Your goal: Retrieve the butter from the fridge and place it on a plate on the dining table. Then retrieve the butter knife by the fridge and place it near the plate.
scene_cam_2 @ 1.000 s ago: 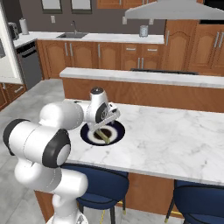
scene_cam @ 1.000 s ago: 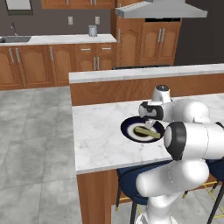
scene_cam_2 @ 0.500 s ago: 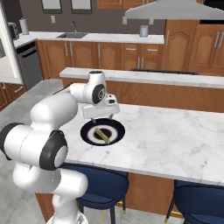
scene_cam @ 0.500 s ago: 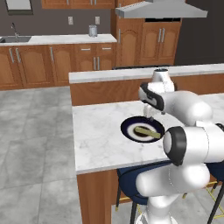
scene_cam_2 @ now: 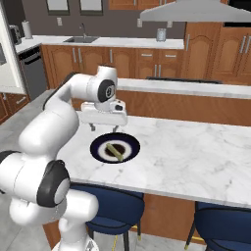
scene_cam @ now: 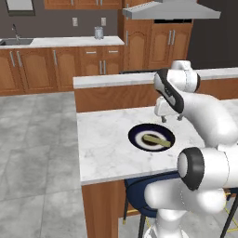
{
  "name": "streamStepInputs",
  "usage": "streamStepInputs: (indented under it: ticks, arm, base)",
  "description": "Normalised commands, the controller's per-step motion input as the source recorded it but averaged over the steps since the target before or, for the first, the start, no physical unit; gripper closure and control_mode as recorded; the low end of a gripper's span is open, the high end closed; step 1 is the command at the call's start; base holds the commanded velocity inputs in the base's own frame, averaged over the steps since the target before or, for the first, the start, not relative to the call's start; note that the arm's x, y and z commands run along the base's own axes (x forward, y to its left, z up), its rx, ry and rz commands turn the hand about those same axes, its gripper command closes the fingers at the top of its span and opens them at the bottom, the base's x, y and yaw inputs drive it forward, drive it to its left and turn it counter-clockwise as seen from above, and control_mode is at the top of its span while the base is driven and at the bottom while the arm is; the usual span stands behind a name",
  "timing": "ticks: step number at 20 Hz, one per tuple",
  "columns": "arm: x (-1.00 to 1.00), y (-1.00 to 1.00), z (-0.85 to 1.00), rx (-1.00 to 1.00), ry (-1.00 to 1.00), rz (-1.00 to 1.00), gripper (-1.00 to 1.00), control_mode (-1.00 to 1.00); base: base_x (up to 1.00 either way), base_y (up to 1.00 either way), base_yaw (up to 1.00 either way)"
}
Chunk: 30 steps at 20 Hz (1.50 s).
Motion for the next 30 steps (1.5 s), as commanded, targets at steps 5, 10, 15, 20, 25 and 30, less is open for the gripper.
streamStepInputs:
  ticks: [5,10,15,20,25,30]
  arm:
    - [-0.73,0.59,0.28,0.0,0.0,0.0,-1.0,-1.0]
    - [-0.73,0.3,0.47,0.0,0.0,-0.01,-1.0,-1.0]
    - [-0.79,0.1,0.42,0.0,-0.03,-0.11,-1.0,-1.0]
    - [-0.87,0.0,0.39,0.0,-0.08,-0.14,-1.0,-1.0]
    - [-0.73,0.01,0.45,0.0,-0.11,-0.12,-1.0,-1.0]
    - [-0.5,0.03,0.41,-0.03,-0.08,-0.09,-1.0,-1.0]
  base:
    - [0.0,0.0,0.0]
    - [0.0,0.0,0.0]
    - [0.0,0.0,0.0]
    - [0.0,0.0,0.0]
    - [0.0,0.0,0.0]
    - [0.0,0.0,0.0]
